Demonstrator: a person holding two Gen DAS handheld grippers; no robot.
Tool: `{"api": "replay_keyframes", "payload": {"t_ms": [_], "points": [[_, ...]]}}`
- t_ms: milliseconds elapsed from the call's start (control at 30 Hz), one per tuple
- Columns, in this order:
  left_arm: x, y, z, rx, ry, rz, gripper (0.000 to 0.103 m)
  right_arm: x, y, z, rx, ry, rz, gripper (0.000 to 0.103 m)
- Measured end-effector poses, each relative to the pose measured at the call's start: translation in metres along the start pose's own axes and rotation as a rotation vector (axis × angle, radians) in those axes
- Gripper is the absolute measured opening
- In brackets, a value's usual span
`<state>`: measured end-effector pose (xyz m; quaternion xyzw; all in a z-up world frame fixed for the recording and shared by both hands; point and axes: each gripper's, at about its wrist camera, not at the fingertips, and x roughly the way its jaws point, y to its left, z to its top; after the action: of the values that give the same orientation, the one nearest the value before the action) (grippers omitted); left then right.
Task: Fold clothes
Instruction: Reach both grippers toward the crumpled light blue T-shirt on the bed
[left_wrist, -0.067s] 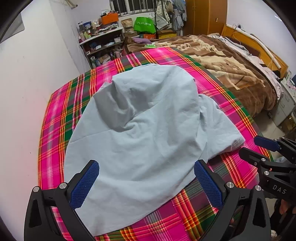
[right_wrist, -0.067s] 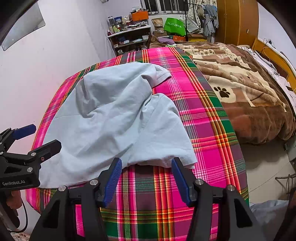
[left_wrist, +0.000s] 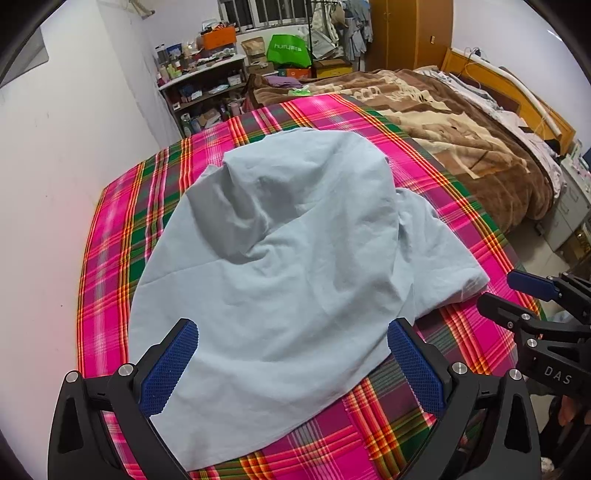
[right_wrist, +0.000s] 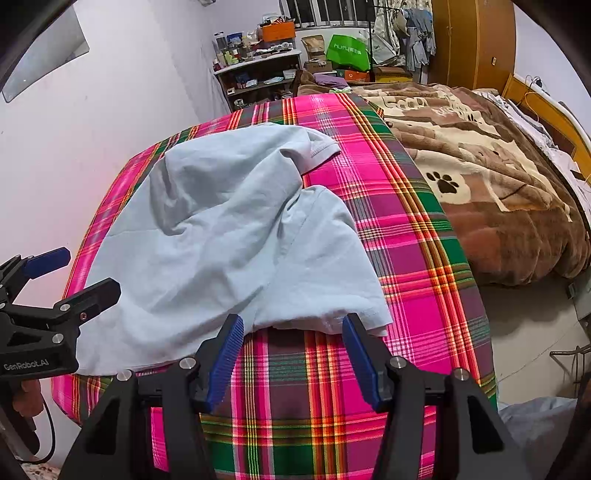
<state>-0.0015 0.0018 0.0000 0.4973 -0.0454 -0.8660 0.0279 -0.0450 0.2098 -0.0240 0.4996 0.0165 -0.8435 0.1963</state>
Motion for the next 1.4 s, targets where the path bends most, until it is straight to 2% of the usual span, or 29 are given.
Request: {"api": "replay_keyframes", "payload": {"t_ms": [233,333,467,533,667,900,967,1033,1067,1100,1133,1267,1400], "points": [[0.002,-0.006,0.005,0.000,0.017,0.012,0.103,0.006,-0.008,0.002,0.007,0.022,0.015,0.057],[0.010,0.001,0.003,-0.042,0.036,-0.071,0.103,0.015,-0.020,0.003,0.016,0.037,0.003,0.057],[0.033,0.012,-0.002,-0.158,0.140,-0.253,0.103,0.030,-0.056,0.005,0.110,0.062,-0.040,0.057],[0.039,0.012,-0.005,-0.178,0.172,-0.276,0.103,0.036,-0.071,0.005,0.137,0.066,-0.049,0.057],[0.043,0.007,-0.007,-0.191,0.170,-0.305,0.103,0.057,-0.091,0.004,0.169,0.095,-0.042,0.058],[0.049,0.004,0.000,-0.209,0.199,-0.313,0.103,0.086,-0.090,0.009,0.152,0.146,0.067,0.059],[0.049,0.002,0.001,-0.210,0.207,-0.316,0.103,0.090,-0.089,0.011,0.152,0.157,0.094,0.056],[0.049,0.003,0.004,-0.217,0.212,-0.324,0.103,0.090,-0.086,0.013,0.144,0.154,0.140,0.037],[0.048,0.005,0.007,-0.223,0.204,-0.331,0.103,0.089,-0.084,0.015,0.139,0.150,0.148,0.031],[0.046,0.006,0.010,-0.230,0.197,-0.337,0.103,0.086,-0.082,0.017,0.133,0.143,0.158,0.017],[0.045,0.008,0.013,-0.237,0.189,-0.343,0.103,0.082,-0.079,0.019,0.128,0.128,0.174,0.007],[0.033,0.014,0.029,-0.251,0.146,-0.388,0.103,0.049,-0.063,0.025,0.080,0.055,0.256,0.006],[0.017,0.024,0.047,-0.256,0.116,-0.452,0.103,0.014,-0.029,0.027,-0.010,-0.001,0.391,0.006]]}}
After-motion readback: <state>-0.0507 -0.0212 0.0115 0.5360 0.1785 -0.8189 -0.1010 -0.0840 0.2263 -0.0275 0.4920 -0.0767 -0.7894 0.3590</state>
